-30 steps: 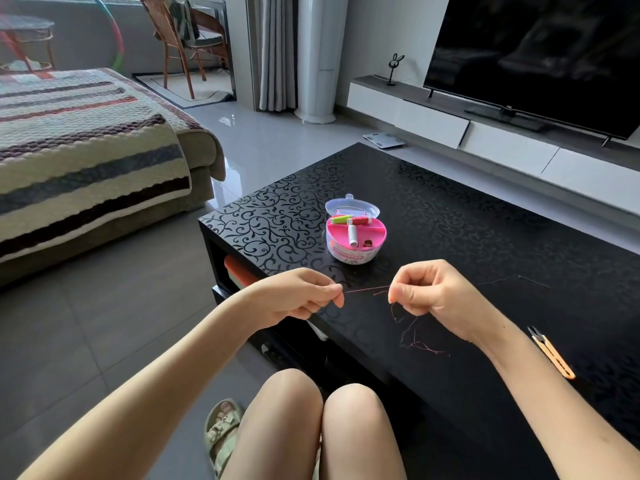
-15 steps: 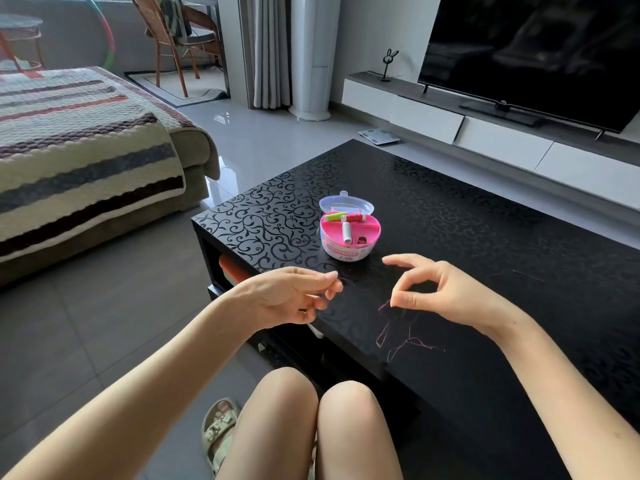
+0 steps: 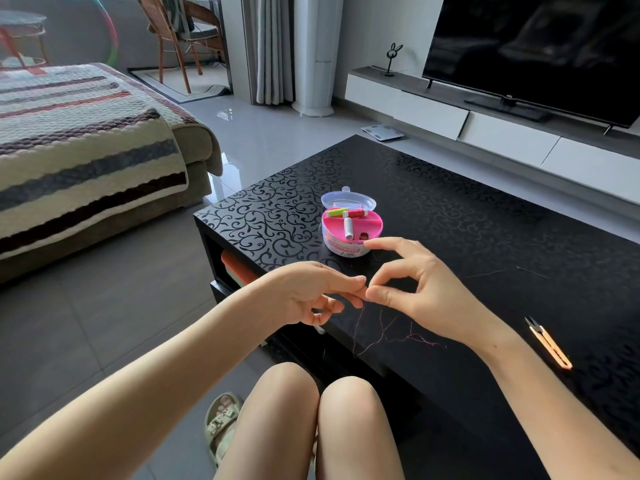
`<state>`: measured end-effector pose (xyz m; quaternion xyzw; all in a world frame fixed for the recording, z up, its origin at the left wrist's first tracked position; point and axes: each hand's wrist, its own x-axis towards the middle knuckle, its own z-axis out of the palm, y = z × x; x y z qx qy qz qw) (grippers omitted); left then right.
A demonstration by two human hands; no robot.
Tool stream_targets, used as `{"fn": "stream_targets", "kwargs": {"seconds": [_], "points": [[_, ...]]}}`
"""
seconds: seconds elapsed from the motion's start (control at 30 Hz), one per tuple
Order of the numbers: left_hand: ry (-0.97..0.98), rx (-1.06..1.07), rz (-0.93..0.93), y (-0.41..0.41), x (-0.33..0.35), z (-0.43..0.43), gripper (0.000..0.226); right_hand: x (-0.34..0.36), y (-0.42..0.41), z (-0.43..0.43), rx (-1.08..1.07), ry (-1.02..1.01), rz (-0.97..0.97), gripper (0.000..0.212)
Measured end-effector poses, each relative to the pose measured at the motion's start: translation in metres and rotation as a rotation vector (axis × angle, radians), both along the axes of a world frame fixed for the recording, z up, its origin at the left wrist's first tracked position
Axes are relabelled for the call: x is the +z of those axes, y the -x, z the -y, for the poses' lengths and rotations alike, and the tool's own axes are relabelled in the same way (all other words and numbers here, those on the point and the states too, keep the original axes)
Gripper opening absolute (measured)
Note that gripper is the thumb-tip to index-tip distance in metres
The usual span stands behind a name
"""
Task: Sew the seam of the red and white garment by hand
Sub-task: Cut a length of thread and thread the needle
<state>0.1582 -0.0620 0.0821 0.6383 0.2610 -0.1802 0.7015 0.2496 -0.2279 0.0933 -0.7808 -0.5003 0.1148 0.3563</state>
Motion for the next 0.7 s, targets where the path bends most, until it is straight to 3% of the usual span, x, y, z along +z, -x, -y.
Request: {"fn": "stream_targets", "kwargs": {"seconds": [0.53, 0.63, 0.7], "points": [[-0.037, -0.054, 0.089, -0.001, 0.003, 0.011, 0.029, -0.007, 0.0, 0.004, -0.085, 0.009, 0.193, 0.007], [-0.154, -0.035, 0.151, -0.001, 0.002, 0.017, 0.031, -0.005, 0.002, 0.005, -0.092, 0.019, 0.217, 0.008], [-0.276, -0.029, 0.2, 0.0, 0.0, 0.02, 0.032, -0.003, 0.003, 0.006, -0.104, 0.027, 0.134, 0.009]]}}
